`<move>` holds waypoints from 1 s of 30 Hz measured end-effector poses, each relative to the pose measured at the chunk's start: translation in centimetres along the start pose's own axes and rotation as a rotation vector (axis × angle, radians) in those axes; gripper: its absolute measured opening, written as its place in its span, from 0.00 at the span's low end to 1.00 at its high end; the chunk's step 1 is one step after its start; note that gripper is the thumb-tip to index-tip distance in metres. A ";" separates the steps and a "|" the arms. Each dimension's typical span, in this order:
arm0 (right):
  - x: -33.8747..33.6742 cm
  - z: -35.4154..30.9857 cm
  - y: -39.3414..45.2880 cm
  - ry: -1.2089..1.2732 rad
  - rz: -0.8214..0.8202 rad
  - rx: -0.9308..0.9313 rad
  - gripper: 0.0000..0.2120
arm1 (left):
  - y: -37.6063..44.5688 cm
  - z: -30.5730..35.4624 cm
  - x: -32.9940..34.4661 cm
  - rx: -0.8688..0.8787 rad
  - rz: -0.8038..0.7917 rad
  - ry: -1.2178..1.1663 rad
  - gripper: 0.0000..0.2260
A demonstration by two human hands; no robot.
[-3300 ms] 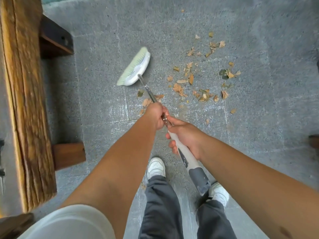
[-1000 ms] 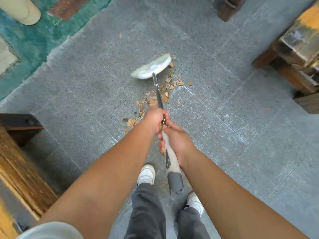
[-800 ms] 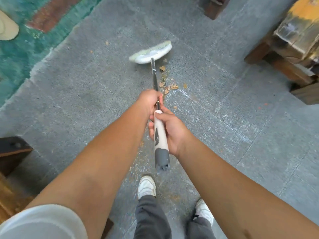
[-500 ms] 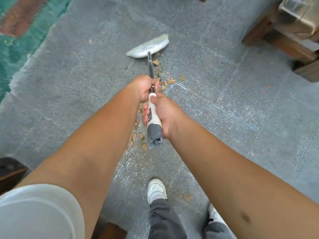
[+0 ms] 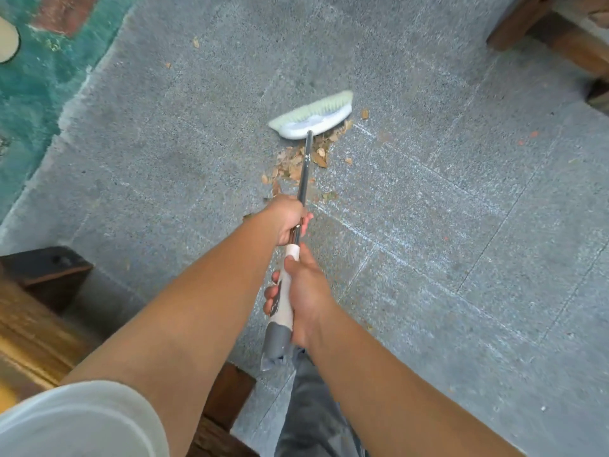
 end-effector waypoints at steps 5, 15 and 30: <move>-3.0 4.0 -4.0 0.004 0.001 0.050 0.15 | -3.0 -5.6 0.2 -0.051 0.035 -0.002 0.09; -8.6 2.6 -10.0 -0.176 -0.051 -0.091 0.16 | -9.0 -7.8 3.8 0.040 0.042 -0.330 0.08; -7.1 -12.8 -0.8 0.147 0.060 -0.163 0.14 | -1.0 7.7 14.1 0.114 -0.166 0.015 0.07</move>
Point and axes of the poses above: each hand's wrist, its own y-axis towards the middle knuckle, its own x-axis out of the palm, z = x × y, the point moved 4 cm from there along y, towards the middle knuckle, and after that the axes turned 5 degrees about z, right-handed, at the moved point
